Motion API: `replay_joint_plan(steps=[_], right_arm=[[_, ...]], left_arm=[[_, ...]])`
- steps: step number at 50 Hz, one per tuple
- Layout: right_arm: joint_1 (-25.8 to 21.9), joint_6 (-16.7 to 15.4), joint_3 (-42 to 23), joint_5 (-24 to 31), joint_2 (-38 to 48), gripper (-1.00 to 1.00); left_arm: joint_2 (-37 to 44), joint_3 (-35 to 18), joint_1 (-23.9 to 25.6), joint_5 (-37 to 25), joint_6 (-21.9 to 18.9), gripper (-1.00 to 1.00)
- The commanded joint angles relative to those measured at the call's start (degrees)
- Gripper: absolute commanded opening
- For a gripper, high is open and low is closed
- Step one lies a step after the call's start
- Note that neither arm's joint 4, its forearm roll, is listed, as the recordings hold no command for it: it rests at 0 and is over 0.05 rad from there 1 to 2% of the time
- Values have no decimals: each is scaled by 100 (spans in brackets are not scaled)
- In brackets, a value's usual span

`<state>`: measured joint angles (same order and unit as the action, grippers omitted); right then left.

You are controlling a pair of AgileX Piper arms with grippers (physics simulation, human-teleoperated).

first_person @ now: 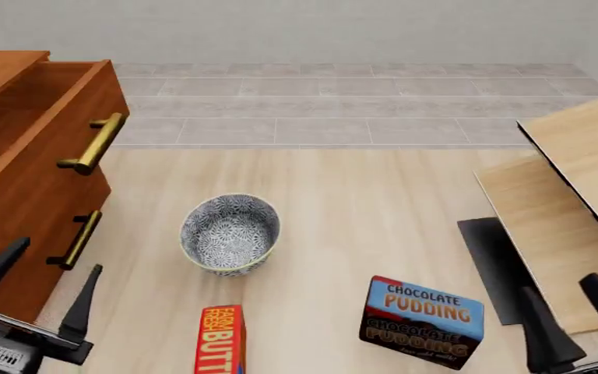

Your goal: Close the top drawer of the cabinet.

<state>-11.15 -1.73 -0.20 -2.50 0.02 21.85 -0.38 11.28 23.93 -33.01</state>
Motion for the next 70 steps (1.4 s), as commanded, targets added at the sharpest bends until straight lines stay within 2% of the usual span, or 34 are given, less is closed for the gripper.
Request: replay_joint_plan(steps=[1,4,6,8,11,15,16,17,18,20,23,27,36,37,40,55,62,64,68,70], right_arm=[[-289,-24,1,-45,-1,100],[-269,-13,1,-43,-1,100],[-267,-21,1,-40,-1,100],[-270,-24,1,-30,0,100],[-282,-17,1,-33,0,100],[-296,-23,1,-31,0,100],[-296,-21,1,-27,0,100],[-299,-30,1,-24,0,100],[-303,-38,1,-21,0,100],[-300,-29,0,-11,0,100],[-297,-32,0,1,0,100],[-328,-46,0,16,0,100],[-347,-37,0,29,0,100],[-341,-53,-1,71,2,100],[-354,-62,-1,77,2,100],[-371,-85,-1,90,3,100],[-346,-65,-1,99,3,100],[-331,-67,-1,104,3,100],[-328,-84,-2,119,5,100],[-331,-84,-2,112,4,100]], left_arm=[[2213,35,239,2223,-1349,100],[2554,35,255,2562,-1473,100],[3161,35,397,3152,-1843,100],[3119,35,313,3087,-1674,100],[3578,36,241,3559,-1913,100],[3541,20,199,3525,-1911,100],[3687,30,225,3697,-2064,100],[4292,37,311,4364,-2524,100],[4397,37,251,4503,-2534,100],[4125,33,147,4194,-2236,100],[4471,36,109,4576,-2497,100],[4439,3,33,4544,-2433,100],[4458,-191,-5,4440,-2539,100],[4441,-384,-74,4264,-2578,100],[4428,-510,-148,4170,-2574,100],[4275,-806,-216,3825,-2632,100],[4416,-832,-300,3968,-2786,100],[4572,-770,-299,4217,-2935,100],[4538,-798,-343,4182,-2955,100],[4804,-767,-373,4470,-3099,100]])
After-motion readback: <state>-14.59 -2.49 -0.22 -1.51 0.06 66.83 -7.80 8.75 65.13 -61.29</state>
